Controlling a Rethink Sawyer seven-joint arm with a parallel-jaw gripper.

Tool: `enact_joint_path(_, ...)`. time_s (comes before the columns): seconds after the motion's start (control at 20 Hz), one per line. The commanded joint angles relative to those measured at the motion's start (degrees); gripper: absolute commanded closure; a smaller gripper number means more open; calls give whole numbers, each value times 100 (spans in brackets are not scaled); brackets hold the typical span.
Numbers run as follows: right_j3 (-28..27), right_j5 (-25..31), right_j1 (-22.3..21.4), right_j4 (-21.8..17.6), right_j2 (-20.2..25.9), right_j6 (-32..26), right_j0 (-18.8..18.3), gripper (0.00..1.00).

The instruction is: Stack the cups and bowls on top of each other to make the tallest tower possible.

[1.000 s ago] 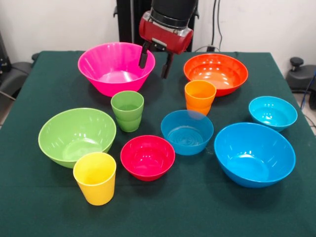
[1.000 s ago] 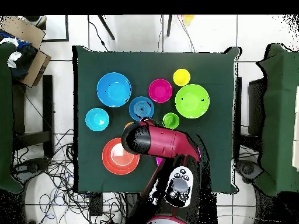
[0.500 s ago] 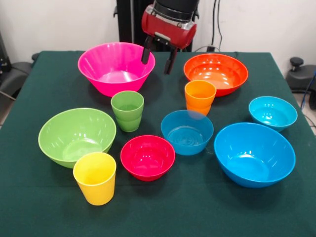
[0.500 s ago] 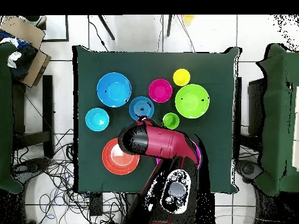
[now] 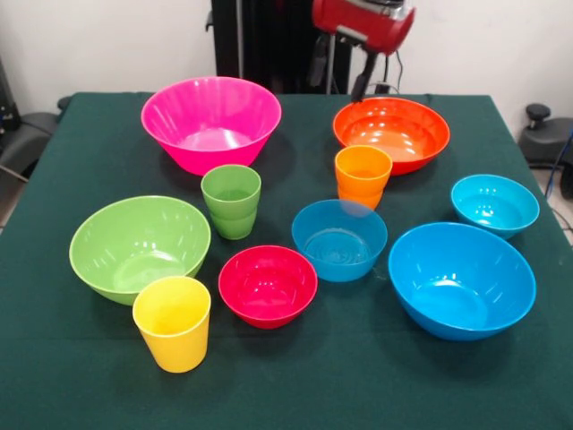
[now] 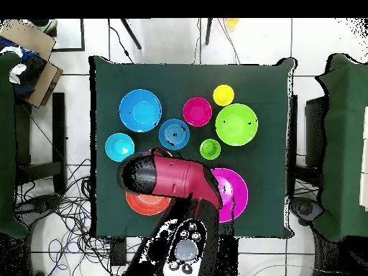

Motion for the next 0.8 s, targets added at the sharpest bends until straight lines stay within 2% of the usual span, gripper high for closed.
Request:
enact_joint_path(0.05,-39,879,-44,158,586,517,37,0)
enact_joint_path(0.2,-243,975,27,89,544,483,91,0)
enact_joint_path(0.45,-348,872,75,-42,582,238,-26,0)
enact_joint_path(0.8,-599,691,328,-178,995,-310,-346,0)
